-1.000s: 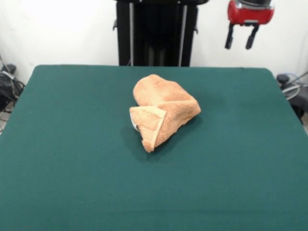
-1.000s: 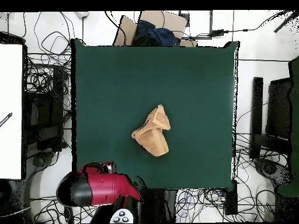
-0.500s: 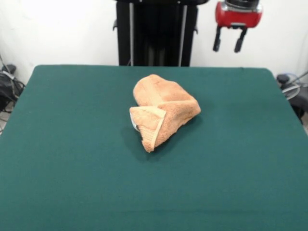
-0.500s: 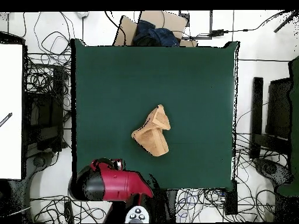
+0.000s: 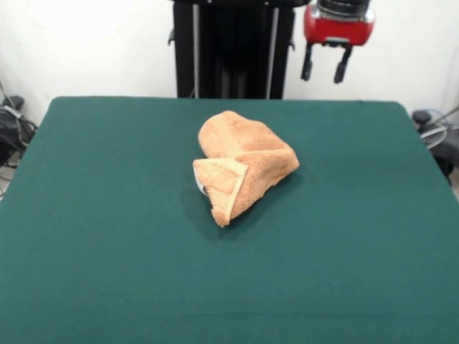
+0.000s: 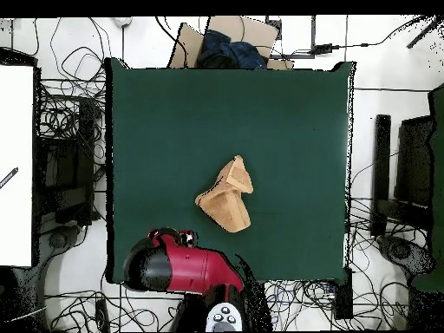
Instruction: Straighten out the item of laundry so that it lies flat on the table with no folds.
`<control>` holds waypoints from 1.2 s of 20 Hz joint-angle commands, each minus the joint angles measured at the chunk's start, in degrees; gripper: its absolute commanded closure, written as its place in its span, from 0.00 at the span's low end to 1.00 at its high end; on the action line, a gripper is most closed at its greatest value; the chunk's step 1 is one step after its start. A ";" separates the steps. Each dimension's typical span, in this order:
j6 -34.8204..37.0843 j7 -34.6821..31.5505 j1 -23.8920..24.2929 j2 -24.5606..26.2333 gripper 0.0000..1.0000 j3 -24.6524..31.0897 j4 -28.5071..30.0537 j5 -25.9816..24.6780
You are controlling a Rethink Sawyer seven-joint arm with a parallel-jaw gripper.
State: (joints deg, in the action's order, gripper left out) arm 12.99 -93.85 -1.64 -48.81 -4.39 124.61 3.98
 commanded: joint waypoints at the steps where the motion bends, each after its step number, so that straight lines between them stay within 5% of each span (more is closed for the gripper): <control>1: -2.98 -8.51 3.32 4.70 0.00 2.55 -4.10 -0.20; 10: -8.18 -6.93 7.80 10.96 0.00 3.40 -6.74 -2.48; 24: -9.57 -9.01 7.52 14.69 0.00 1.48 -10.89 -0.72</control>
State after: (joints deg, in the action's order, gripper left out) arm 6.28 -93.84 6.21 -36.25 -4.28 119.20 3.07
